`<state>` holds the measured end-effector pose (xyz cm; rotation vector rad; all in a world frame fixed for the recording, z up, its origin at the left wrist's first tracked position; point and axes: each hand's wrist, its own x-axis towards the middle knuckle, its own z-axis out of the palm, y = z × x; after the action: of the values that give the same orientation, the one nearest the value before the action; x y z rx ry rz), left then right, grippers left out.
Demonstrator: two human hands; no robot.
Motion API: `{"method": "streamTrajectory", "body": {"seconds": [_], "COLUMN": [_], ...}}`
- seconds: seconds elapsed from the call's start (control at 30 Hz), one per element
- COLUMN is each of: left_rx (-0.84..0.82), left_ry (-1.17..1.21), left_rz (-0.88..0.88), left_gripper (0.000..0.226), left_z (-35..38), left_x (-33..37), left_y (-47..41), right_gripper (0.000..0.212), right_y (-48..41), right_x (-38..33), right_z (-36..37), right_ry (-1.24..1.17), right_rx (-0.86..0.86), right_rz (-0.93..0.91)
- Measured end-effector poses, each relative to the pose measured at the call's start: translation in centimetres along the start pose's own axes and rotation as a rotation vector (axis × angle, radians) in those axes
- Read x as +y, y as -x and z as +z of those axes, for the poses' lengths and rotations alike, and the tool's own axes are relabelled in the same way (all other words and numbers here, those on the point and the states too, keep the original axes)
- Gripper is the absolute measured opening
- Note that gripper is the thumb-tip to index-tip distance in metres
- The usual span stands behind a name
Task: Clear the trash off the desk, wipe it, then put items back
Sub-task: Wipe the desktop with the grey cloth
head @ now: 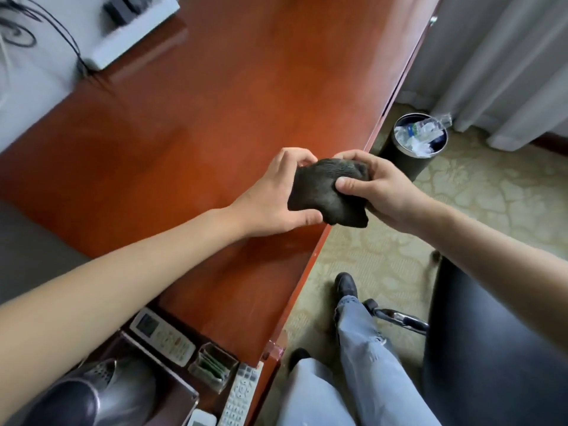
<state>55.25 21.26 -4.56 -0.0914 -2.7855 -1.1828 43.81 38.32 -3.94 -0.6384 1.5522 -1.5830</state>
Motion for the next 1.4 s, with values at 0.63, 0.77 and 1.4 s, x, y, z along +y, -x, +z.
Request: {"method": "streamTrajectory", "body": {"seconds": [0.63, 0.77, 1.4], "left_rx": [0.204, -0.025, -0.073], "left_ry": [-0.349, -0.727, -0.704], "left_rz": [-0.339, -0.428, -0.534], "left_gripper": [0.021, 0.052, 0.06], "left_z": [-2.7, -4.4, -4.1], "left_x": [-6.7, -10.9, -12.7], "left_y": [-21.1, -21.9, -22.3], "right_gripper": [0.029, 0.033, 0.023], "right_y": [-18.3, -25.0, -20.5], "right_x": [-3.4, -3.6, -3.7], "right_z": [-13.6, -14.2, -21.6], "right_ry": [0.369, 0.725, 0.977], "right_rx": [0.435, 0.3, 0.031], "right_rz": [-0.171, -0.301, -0.112]}}
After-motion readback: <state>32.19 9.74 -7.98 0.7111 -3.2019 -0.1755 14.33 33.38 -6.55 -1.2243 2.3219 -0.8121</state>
